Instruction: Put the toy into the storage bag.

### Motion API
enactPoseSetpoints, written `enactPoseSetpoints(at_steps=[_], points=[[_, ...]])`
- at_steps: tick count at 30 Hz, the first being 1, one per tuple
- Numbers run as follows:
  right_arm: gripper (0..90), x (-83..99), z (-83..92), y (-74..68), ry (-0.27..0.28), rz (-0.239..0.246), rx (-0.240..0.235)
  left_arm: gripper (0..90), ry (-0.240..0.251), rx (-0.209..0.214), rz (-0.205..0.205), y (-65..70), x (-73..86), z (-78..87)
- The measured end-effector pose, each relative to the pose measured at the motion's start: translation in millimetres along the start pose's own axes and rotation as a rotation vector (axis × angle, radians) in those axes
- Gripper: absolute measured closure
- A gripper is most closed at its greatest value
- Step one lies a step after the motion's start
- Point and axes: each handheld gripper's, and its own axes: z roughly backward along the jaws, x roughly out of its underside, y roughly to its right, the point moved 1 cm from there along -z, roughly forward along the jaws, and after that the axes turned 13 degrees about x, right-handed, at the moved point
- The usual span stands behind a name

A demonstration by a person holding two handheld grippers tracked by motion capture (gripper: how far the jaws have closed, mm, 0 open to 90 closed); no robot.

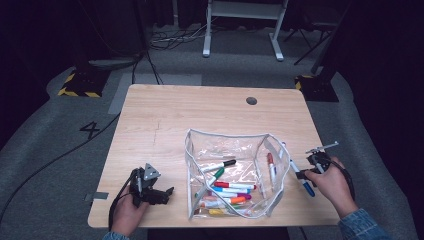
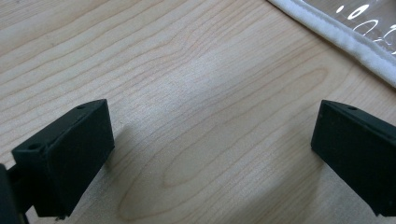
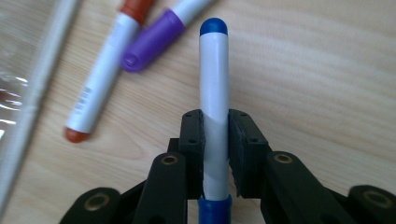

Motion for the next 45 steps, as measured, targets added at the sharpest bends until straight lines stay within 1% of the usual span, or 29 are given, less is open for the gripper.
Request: enactPoseSetpoints(at_steps=[2, 6, 8, 10, 12, 16, 20, 23, 26, 28, 30, 32, 35, 38, 40, 42, 43, 45], points=[[77.0, -5.8, 13.3, -0.5, 0.026, 0.008, -0.01, 0.0, 0.0, 0.0, 0.0, 0.0, 0.0, 0.0], [77.0, -17.6, 41.3, -3.1, 0.072, 0.042, -0.034, 0.0, -0.001, -0.001, 0.0, 0.0, 0.0, 0.1], [77.0, -22.9, 53.3, -5.3, 0.085, 0.053, -0.049, 0.0, 0.0, 0.0, 0.0, 0.0, 0.0, 0.0], [76.9, -27.3, 63.2, -7.3, 0.103, 0.068, -0.041, 0.0, 0.0, 0.0, 0.0, 0.0, 0.0, 0.0], [77.0, -32.2, 75.3, -10.7, 0.115, 0.082, -0.023, 0.0, 0.0, 0.0, 0.0, 0.0, 0.0, 0.1], [77.0, -41.0, 95.9, -18.6, 0.145, 0.102, -0.035, 0.0, 0.0, 0.0, 0.0, 0.0, 0.0, 0.0], [77.0, -52.2, 118.6, -26.1, 0.177, 0.125, -0.057, 0.0, 0.0, 0.0, 0.0, 0.0, 0.0, 0.0], [77.0, -59.5, 134.5, -32.9, 0.201, 0.147, -0.056, 0.0, -0.001, 0.0, -0.001, 0.1, 0.0, 0.0], [77.0, -66.4, 151.3, -44.0, 0.229, 0.189, -0.073, 0.0, -0.001, 0.0, 0.0, 0.1, 0.0, 0.0], [77.0, -69.2, 157.6, -50.2, 0.234, 0.208, -0.08, 0.0, -0.001, 0.0, 0.0, 0.1, 0.0, 0.0], [77.0, -73.1, 165.1, -58.9, 0.247, 0.236, -0.09, 0.0, -0.002, -0.001, -0.004, -0.1, -0.1, 0.2], [77.0, -77.6, 172.4, -71.4, 0.255, 0.281, -0.111, 0.0, -0.002, -0.001, -0.003, -0.1, -0.1, 0.1], [76.9, -81.9, 177.5, -85.2, 0.254, 0.333, -0.115, 0.0, 0.0, 0.001, -0.001, 0.0, 0.0, 0.0], [76.9, -87.3, 180.4, -103.6, 0.254, 0.388, -0.128, 0.0, 0.0, 0.001, -0.001, -0.1, 0.0, 0.0], [76.9, -89.8, 181.1, -113.5, 0.253, 0.408, -0.142, 0.0, -0.001, 0.0, -0.002, -0.1, 0.0, 0.1], [76.9, -93.4, 180.6, -127.4, 0.25, 0.44, -0.163, 0.0, -0.002, 0.001, -0.004, -0.3, -0.1, 0.1], [77.0, -94.1, 180.3, -130.2, 0.249, 0.445, -0.167, 0.0, -0.003, -0.001, -0.008, -0.5, -0.2, 0.2], [76.9, -97.2, 178.3, -142.5, 0.246, 0.473, -0.179, 0.0, -0.002, 0.0, -0.006, -0.4, -0.2, 0.2]])
